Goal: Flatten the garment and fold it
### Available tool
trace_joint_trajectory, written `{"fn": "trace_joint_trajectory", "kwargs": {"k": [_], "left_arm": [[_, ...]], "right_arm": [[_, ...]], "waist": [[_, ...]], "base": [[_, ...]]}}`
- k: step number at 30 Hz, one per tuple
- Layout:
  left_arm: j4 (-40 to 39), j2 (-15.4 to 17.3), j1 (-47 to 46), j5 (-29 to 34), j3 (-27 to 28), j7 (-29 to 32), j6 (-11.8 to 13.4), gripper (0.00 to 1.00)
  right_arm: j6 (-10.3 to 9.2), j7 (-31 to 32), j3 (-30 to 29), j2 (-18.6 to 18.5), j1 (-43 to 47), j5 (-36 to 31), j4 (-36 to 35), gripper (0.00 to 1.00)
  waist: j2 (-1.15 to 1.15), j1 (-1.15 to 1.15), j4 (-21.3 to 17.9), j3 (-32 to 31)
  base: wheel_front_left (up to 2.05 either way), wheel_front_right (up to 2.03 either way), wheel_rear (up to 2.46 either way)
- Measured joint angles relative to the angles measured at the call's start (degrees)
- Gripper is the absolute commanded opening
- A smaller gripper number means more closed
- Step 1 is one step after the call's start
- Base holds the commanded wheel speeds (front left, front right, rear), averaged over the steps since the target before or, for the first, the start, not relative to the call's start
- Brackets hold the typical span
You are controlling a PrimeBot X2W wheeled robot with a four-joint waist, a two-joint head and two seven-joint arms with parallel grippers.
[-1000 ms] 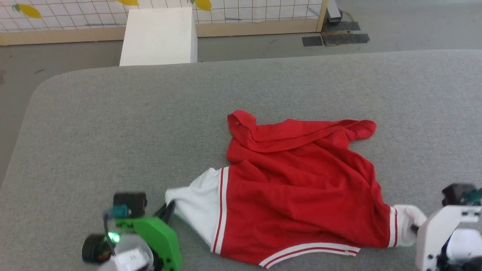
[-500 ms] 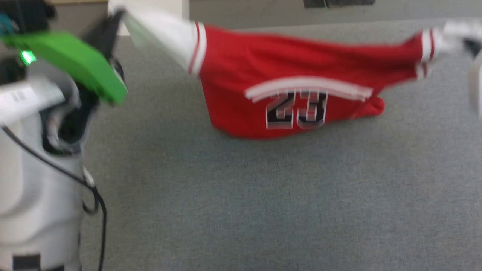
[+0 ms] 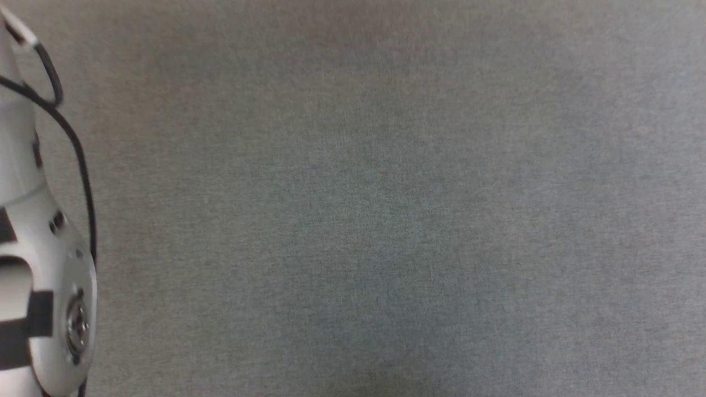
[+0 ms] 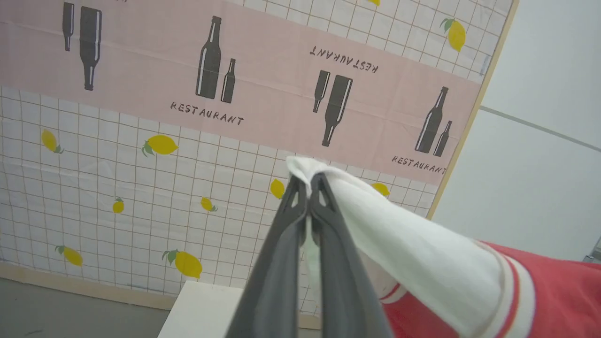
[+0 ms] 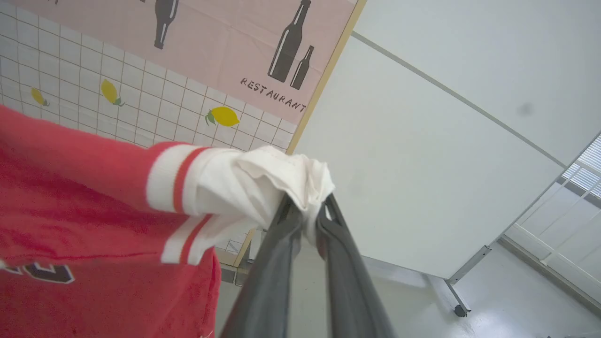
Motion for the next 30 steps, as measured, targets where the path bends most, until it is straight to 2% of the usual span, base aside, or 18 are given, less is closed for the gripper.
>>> {"fn": "trace_joint_trajectory", "kwargs": {"k": [4,8,12,16,22,30], "left_arm": [[3.4,-0.1,-1.7,0.1,0.4,-3.5,-0.4,0.00],[6.3,0.0,0.3,0.0,-0.5,-3.7,-1.7,0.00],[8.7,1.4,8.9,0.4,-2.7,-1.6,-4.2,0.00],[8.3,3.1,21.2,0.7,-4.7,1.4,-6.2,0.00],[0.0,4.1,42.6,-1.4,-5.0,7.3,-6.6,0.00],[-16.2,4.1,70.5,-7.5,-2.8,17.0,-2.9,0.00]], "right_arm": [[0.00,-3.5,-0.2,2.0,-1.4,-1.3,5.6,0.00],[0.00,-4.9,0.8,3.0,1.9,0.2,10.6,0.00],[0.00,-5.2,3.1,3.2,10.6,5.0,15.2,0.00],[0.00,-4.6,5.0,3.2,20.5,10.6,16.8,0.00],[0.00,-1.7,6.1,1.5,36.6,18.2,13.7,0.00],[0.00,0.4,0.5,0.7,57.1,21.4,2.9,0.00]], "waist": [[0.00,0.00,-0.1,1.7],[0.00,0.00,0.2,1.2],[0.00,0.00,0.7,-0.5],[0.00,0.00,1.1,-3.1],[0.00,-0.02,1.9,-8.2],[0.00,-0.02,2.8,-15.7]], "base": [[0.00,0.00,0.00],[0.00,0.00,0.00],[0.00,0.00,0.00],[0.00,0.00,0.00],[0.00,0.00,0.00],[0.00,0.00,0.00]]}}
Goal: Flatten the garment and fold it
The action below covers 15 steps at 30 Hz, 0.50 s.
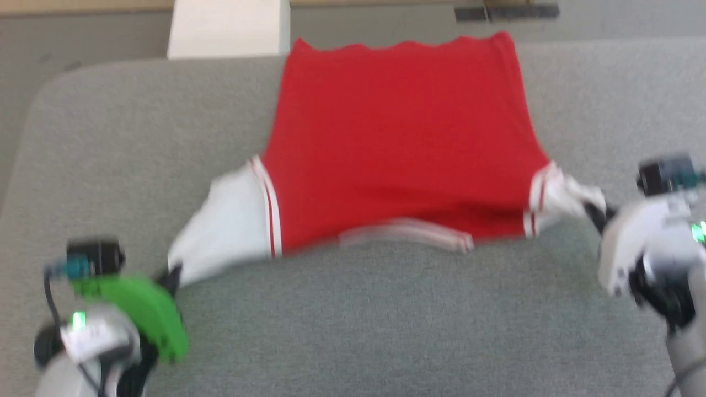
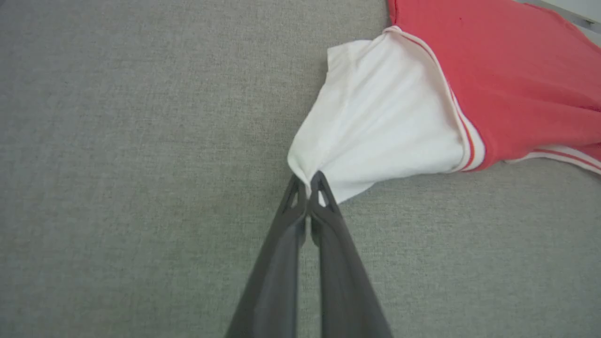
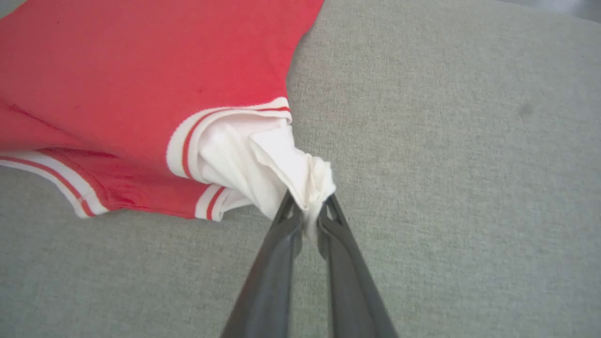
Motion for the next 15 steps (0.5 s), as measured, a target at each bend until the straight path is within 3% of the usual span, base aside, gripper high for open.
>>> {"fn": "trace_joint_trajectory", "kwargs": {"k": [7,15], "left_arm": [[-9.9,-0.8,16.0,-2.8,0.5,6.1,3.9,0.00],[-12.6,-2.7,25.3,-3.2,-2.1,8.0,5.4,0.00]], "right_arm": [[0.00,4.1,-7.0,1.8,15.0,-1.6,-8.3,0.00],[0.00,10.1,-13.1,7.3,26.8,-5.7,-14.0,0.00]], "waist": [[0.00,0.00,1.0,-5.7],[0.00,0.00,2.1,-9.7]], "base": [[0.00,0.00,0.00],[0.00,0.00,0.00]]}}
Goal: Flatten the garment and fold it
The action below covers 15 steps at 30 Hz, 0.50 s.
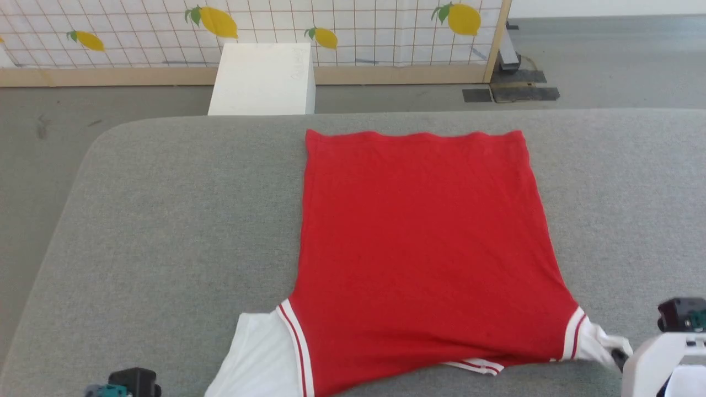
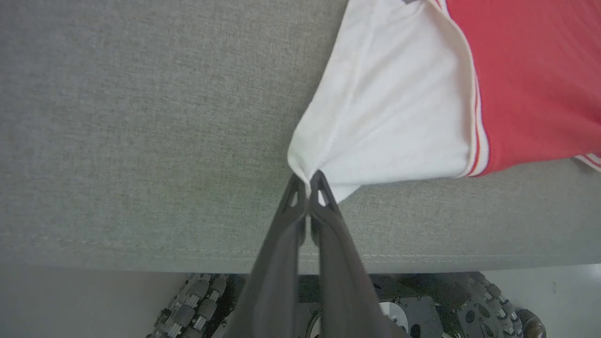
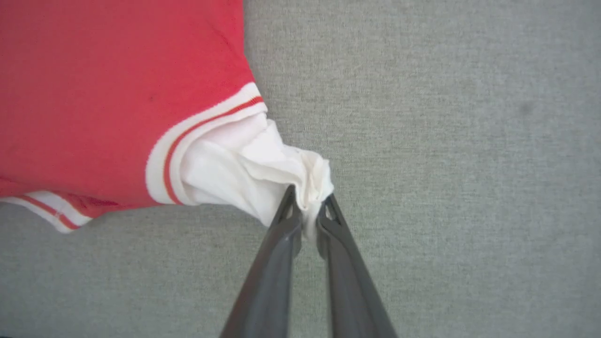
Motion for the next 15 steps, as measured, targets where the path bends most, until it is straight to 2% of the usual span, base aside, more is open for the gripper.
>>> {"fn": "trace_joint_trajectory", "kwargs": {"k": [6,12,14,15], "left_arm": [[3.0,-0.7,0.5,1.4,-2.0,-1.8,0.0,0.00],[4.9,-1.6,0.0,2.0,-3.0,-4.1,-0.6,0.00],[5.4,-1.8,-0.3,2.0,-3.3,-4.8,-1.0,0.00],[5.6,-1.8,-0.5,2.0,-3.3,-5.0,-1.1,0.00]], "right_arm": [[0.00,0.3,-0.9,2.2,2.3,-2.9,0.7,0.00],[0.00,-3.4,0.0,2.9,1.9,-3.8,5.4,0.00],[0.00,-5.0,0.4,2.9,1.5,-3.6,6.7,0.33],[-0.01,-5.7,0.5,2.8,1.3,-3.4,7.2,0.66]], "waist": [[0.00,0.00,0.1,0.2],[0.00,0.00,-0.1,1.2],[0.00,0.00,-0.2,1.5],[0.00,0.00,-0.2,1.6]], "base": [[0.00,0.00,0.00],[0.00,0.00,0.00],[0.00,0.00,0.00],[0.00,0.00,0.00]]}}
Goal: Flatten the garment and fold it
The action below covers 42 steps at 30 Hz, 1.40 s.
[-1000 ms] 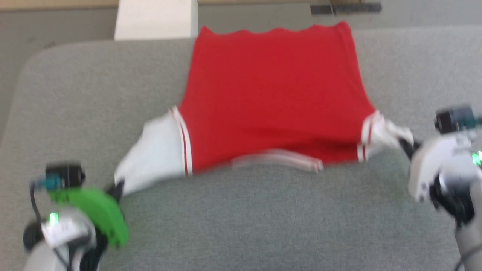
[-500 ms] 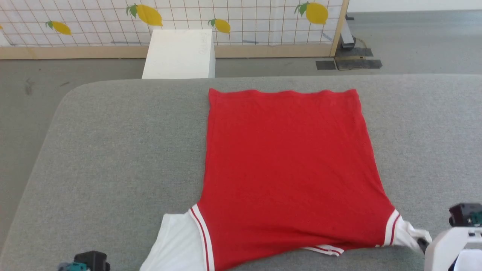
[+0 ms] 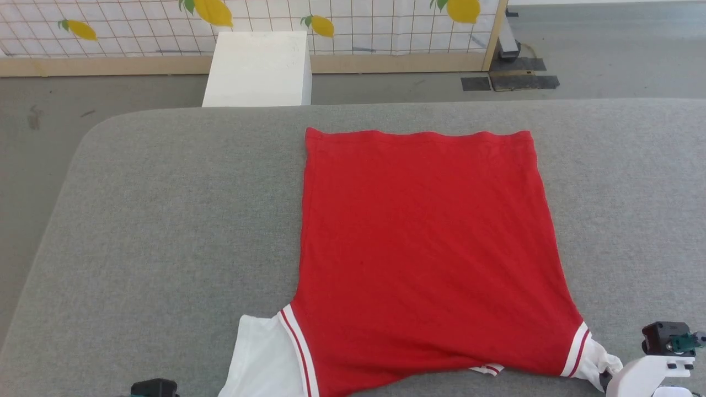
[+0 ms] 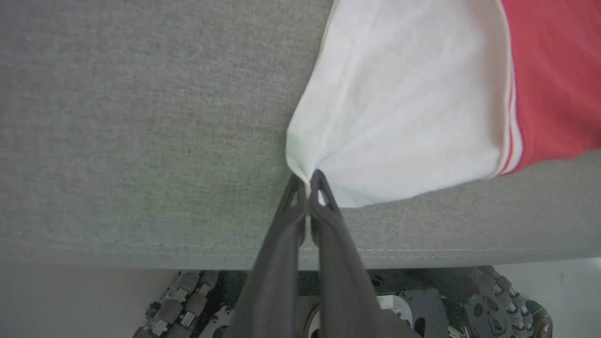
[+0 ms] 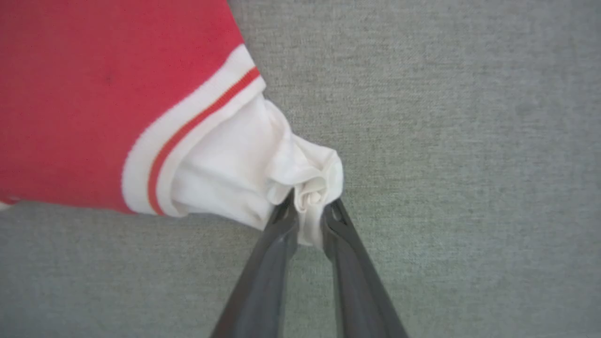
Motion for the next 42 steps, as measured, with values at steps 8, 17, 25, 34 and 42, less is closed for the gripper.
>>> {"fn": "trace_joint_trajectory", "kwargs": {"k": [8,17,25,34,42], "left_arm": [[1.5,0.1,-1.2,-0.1,0.3,-3.5,-2.1,0.00],[2.9,0.3,-4.0,-0.1,0.1,-6.4,-3.8,0.00],[4.1,0.2,-9.5,0.2,-1.0,-7.9,-5.0,0.00],[-0.5,-1.3,-12.9,2.3,-3.8,-8.5,-5.0,0.00],[-5.5,-3.3,-14.0,3.2,-6.8,-8.5,-4.8,0.00]], "right_arm": [[0.01,-7.8,-2.9,0.1,-1.0,1.6,-0.3,1.00],[-0.01,-19.8,-5.4,1.7,-10.0,3.8,-4.8,1.00],[-0.01,-24.1,-4.8,-2.2,-27.5,3.4,4.7,1.00],[-0.01,-16.6,-7.8,-8.4,-46.1,0.4,19.3,1.00],[-0.01,-2.0,-13.3,-10.7,-54.9,-5.0,26.5,1.00]], "waist": [[0.00,0.00,0.7,0.5],[0.00,0.00,2.4,1.6],[0.00,0.01,4.5,5.5],[0.00,0.01,8.9,12.1],[0.00,0.01,14.4,17.6]], "base": [[0.00,0.00,0.00],[0.00,0.00,0.00],[0.00,0.00,0.00],[0.00,0.00,0.00],[0.00,0.00,0.00]]}}
